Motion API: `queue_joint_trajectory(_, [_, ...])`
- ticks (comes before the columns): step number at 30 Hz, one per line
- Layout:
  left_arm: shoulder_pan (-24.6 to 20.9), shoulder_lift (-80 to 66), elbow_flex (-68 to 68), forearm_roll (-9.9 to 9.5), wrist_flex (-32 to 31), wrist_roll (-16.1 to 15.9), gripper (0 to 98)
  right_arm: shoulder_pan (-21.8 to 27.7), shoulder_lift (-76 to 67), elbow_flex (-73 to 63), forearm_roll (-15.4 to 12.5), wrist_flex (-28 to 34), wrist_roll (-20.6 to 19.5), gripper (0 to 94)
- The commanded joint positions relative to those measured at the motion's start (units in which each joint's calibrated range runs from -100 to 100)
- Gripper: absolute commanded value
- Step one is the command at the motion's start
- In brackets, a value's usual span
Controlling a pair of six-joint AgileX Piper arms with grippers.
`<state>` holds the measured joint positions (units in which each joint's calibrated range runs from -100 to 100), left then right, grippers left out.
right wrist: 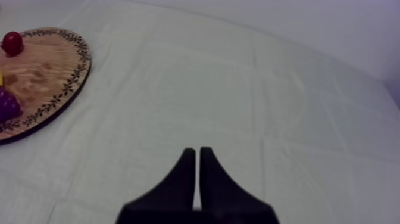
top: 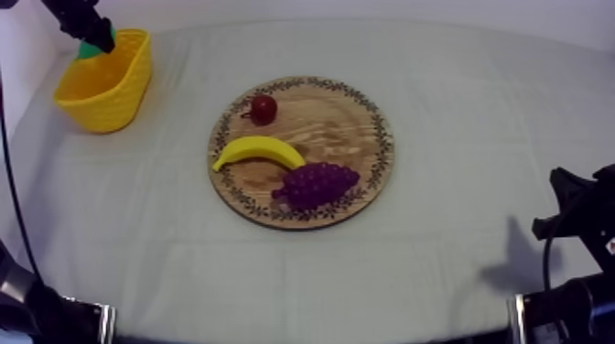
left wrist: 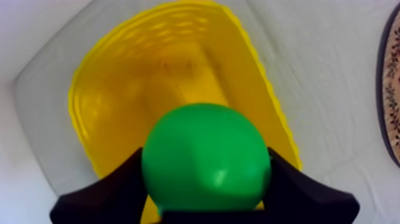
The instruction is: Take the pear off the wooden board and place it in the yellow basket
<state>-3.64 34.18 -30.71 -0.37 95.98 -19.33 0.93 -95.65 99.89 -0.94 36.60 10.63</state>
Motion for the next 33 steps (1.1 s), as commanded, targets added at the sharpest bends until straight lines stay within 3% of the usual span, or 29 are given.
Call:
queue_joint_trajectory(1, [-0.15, 2.11, -1.08, -0.05, -0.14, 0.26, 58.4, -0.01, -0.02, 0.0, -0.01, 0.01, 0.04, 0.4])
queue_joint_trajectory(7, [-1.1, 7.61, -4.09, 0.16, -0.95, 1.33, 61.7, -0.01, -0.02, 0.0, -0.01, 0.01, 0.04, 0.4])
queue_joint_trajectory(23, [-2.6, 11.85, -0.06, 0.5, -1.16, 4.53, 93.1, -0.01, -0.02, 0.0, -0.01, 0.01, 0.08, 0.4])
queue_joint_trajectory(33, [-2.42, 3.5, 7.17, 1.95, -1.95, 5.42, 95.9, -0.01, -0.02, 0.0, -0.01, 0.01, 0.05, 0.4])
